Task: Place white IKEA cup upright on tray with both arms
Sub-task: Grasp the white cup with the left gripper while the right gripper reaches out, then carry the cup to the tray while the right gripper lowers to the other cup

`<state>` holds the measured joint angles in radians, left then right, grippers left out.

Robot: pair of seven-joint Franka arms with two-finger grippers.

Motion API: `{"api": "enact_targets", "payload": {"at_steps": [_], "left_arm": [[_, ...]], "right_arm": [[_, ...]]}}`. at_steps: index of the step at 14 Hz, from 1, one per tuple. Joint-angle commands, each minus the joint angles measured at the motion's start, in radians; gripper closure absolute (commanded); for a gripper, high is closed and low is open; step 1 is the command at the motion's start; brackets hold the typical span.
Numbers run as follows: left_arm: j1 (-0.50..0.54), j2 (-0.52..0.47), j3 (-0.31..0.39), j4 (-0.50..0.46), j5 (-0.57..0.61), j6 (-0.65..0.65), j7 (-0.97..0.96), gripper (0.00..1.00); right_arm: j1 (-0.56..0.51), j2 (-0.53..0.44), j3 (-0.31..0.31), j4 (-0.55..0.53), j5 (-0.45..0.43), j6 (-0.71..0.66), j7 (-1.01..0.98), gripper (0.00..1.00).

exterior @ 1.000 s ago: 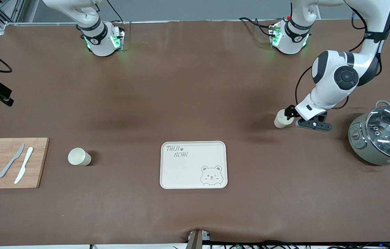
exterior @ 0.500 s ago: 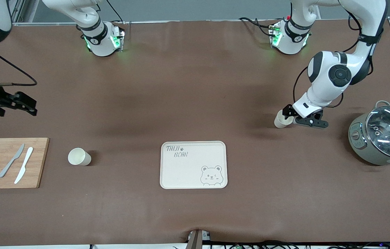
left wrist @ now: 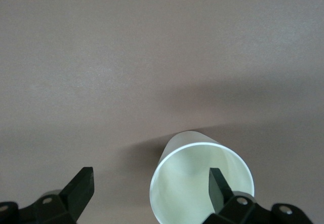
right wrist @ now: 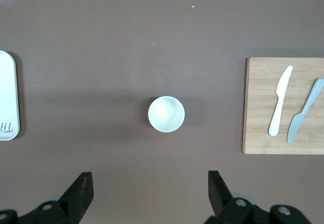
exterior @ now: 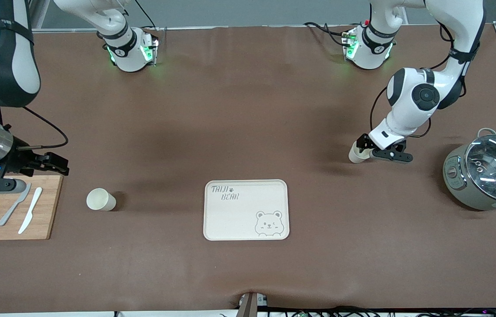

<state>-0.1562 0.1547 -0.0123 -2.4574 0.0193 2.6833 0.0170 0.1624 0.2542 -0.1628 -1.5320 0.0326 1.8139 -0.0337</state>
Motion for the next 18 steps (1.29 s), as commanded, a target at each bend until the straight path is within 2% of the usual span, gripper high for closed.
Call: {"api": "enact_targets", "payload": {"at_steps": [1, 3, 5, 8, 9, 10, 11, 15, 18], "left_arm": [[0.007, 0.026, -0.005, -0.014, 0.033, 0.059, 0.001, 0.0], [0.007, 0.039, -0.005, -0.014, 0.033, 0.072, 0.001, 0.0], [0.006, 0.046, -0.005, -0.014, 0.033, 0.075, 0.001, 0.0], [0.006, 0.049, -0.005, -0.012, 0.033, 0.076, 0.001, 0.0], [0.007, 0.054, -0.005, -0.012, 0.033, 0.073, -0.003, 0.11], [0.007, 0.06, -0.003, -0.012, 0.033, 0.07, -0.002, 0.77], [0.009, 0.066, -0.003, -0.012, 0.033, 0.07, 0.009, 1.0], [0.007, 0.071, -0.003, -0.011, 0.033, 0.073, 0.023, 1.0], [0.007, 0.072, -0.003, -0.002, 0.033, 0.073, 0.02, 1.0]], "right_arm": [[-0.009, 0.011, 0.003, 0.02, 0.01, 0.01, -0.02, 0.0], [-0.024, 0.036, 0.005, 0.012, 0.015, 0.022, -0.089, 0.0], [-0.076, 0.068, 0.005, -0.017, 0.032, 0.094, -0.2, 0.0], [-0.125, 0.092, 0.005, -0.089, 0.075, 0.203, -0.267, 0.0], [-0.133, 0.114, 0.005, -0.089, 0.076, 0.214, -0.296, 0.0], [-0.145, 0.135, 0.005, -0.089, 0.088, 0.228, -0.322, 0.0], [-0.152, 0.155, 0.005, -0.089, 0.111, 0.237, -0.342, 0.0], [-0.149, 0.22, 0.005, -0.099, 0.133, 0.286, -0.35, 0.0], [-0.144, 0.227, 0.005, -0.134, 0.133, 0.34, -0.353, 0.0]]}}
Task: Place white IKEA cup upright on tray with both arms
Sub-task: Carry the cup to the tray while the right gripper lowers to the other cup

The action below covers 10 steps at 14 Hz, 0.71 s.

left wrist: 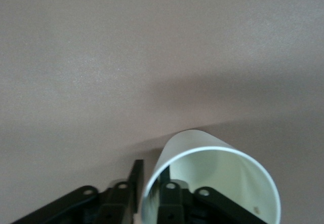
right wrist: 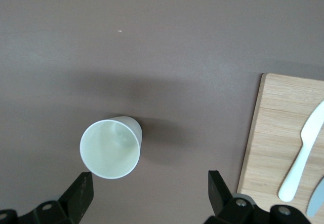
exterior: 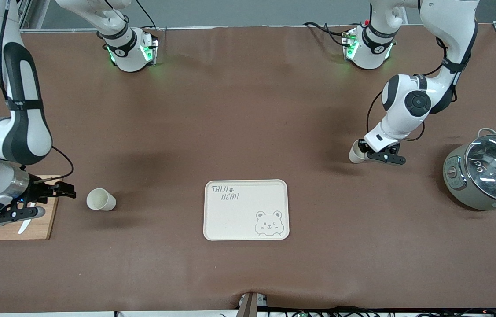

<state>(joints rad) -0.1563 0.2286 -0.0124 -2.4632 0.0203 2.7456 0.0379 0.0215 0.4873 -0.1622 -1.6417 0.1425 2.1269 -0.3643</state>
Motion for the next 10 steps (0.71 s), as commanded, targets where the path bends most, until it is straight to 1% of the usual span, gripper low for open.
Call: {"api": "enact_targets", "payload": {"at_steps": [1, 4, 6, 8, 10], "left_arm": [[0.009, 0.003, -0.003, 0.012, 0.03, 0.009, -0.01, 1.0], [-0.006, 0.011, -0.006, 0.093, 0.03, -0.021, -0.076, 1.0], [-0.018, 0.014, -0.009, 0.165, 0.03, -0.091, -0.116, 1.0], [-0.067, 0.03, -0.008, 0.272, 0.029, -0.218, -0.205, 1.0], [-0.127, 0.087, -0.008, 0.438, 0.027, -0.385, -0.344, 1.0]], "right_arm": [[-0.003, 0.004, 0.004, -0.024, 0.023, 0.03, -0.022, 0.0], [-0.002, 0.028, 0.007, -0.026, 0.023, 0.037, -0.031, 0.0], [-0.005, 0.033, 0.007, -0.032, 0.025, 0.039, -0.05, 0.0], [-0.003, 0.033, 0.007, -0.056, 0.028, 0.066, -0.051, 0.0], [0.0, 0.033, 0.009, -0.093, 0.028, 0.119, -0.051, 0.0]]}}
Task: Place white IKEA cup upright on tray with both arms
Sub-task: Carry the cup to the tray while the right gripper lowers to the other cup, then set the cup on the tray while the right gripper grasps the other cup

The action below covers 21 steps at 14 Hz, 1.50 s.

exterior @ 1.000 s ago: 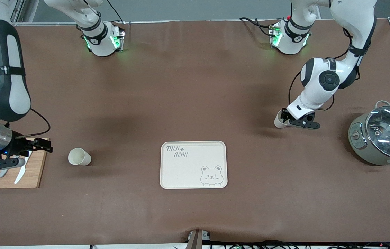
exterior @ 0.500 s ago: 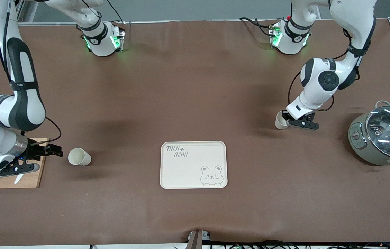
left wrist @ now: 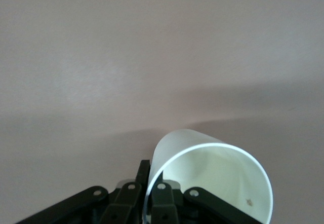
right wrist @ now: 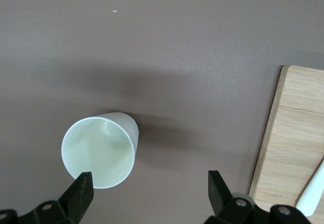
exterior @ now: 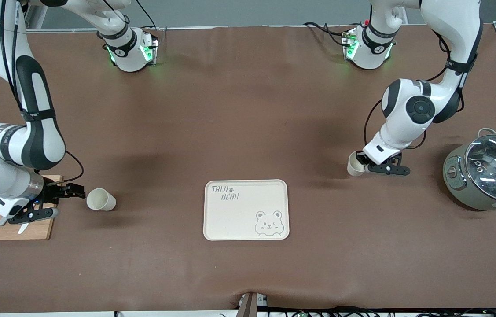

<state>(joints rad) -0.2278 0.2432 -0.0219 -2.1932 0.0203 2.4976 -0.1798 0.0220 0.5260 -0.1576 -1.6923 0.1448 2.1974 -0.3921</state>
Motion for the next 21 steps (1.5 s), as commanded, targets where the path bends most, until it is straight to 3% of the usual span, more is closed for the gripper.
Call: {"api": "enact_targets", "payload": {"at_steps": [1, 3, 6, 11, 15, 18, 21], "left_arm": [[-0.091, 0.111, 0.002, 0.259, 0.027, -0.223, -0.194, 1.0], [-0.139, 0.194, 0.002, 0.45, 0.017, -0.362, -0.304, 1.0], [-0.2, 0.325, 0.004, 0.682, 0.015, -0.469, -0.479, 1.0], [-0.286, 0.511, 0.004, 0.884, 0.015, -0.479, -0.66, 1.0], [-0.321, 0.536, 0.002, 0.909, 0.01, -0.406, -0.713, 1.0], [-0.349, 0.599, 0.003, 0.911, -0.043, -0.205, -0.757, 1.0], [-0.364, 0.614, 0.004, 0.909, -0.045, -0.175, -0.777, 1.0]], "right_arm": [[-0.001, -0.006, 0.015, -0.056, 0.026, 0.073, -0.024, 0.0], [-0.001, -0.003, 0.016, -0.07, 0.026, 0.091, -0.024, 0.0], [-0.001, 0.028, 0.016, -0.072, 0.051, 0.134, -0.024, 0.0], [-0.001, 0.066, 0.018, -0.07, 0.068, 0.168, -0.024, 0.0], [-0.004, 0.081, 0.032, -0.07, 0.068, 0.196, -0.024, 0.0], [-0.004, 0.084, 0.033, -0.07, 0.07, 0.202, -0.021, 0.0], [-0.004, 0.086, 0.033, -0.069, 0.072, 0.205, -0.021, 0.0]]}}
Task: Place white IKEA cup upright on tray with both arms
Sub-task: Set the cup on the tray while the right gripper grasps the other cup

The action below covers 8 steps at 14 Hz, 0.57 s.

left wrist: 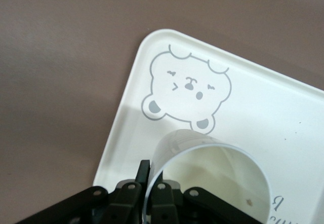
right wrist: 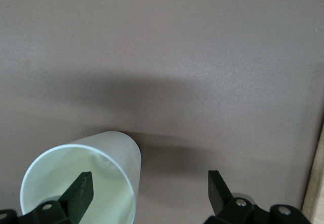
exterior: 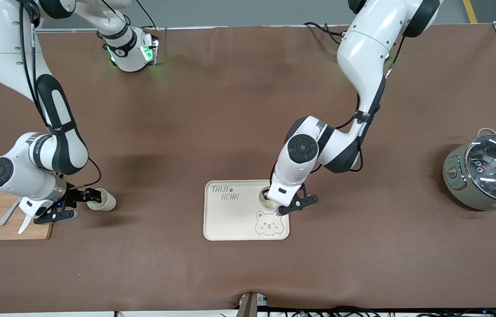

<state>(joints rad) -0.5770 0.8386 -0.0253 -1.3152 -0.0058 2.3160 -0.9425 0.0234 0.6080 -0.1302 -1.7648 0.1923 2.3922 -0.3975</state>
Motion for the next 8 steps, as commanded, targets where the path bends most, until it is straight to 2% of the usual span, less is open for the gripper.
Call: {"api": "enact_targets", "payload": {"at_steps": [1, 6, 8], "left_arm": [[-0.015, 0.019, 0.007, 0.03, -0.019, 0.006, -0.015, 1.0], [-0.014, 0.036, 0.01, 0.024, -0.011, -0.001, -0.013, 1.0], [-0.015, 0.05, 0.01, 0.024, -0.01, 0.0, -0.012, 1.0]], "right_arm": [[-0.005, 0.004, 0.006, 0.004, 0.03, 0.009, -0.015, 0.0], [-0.002, 0.007, 0.011, 0.005, 0.038, 0.009, -0.015, 0.0], [-0.002, 0.007, 0.018, 0.007, 0.038, 0.007, -0.009, 0.3]]}}
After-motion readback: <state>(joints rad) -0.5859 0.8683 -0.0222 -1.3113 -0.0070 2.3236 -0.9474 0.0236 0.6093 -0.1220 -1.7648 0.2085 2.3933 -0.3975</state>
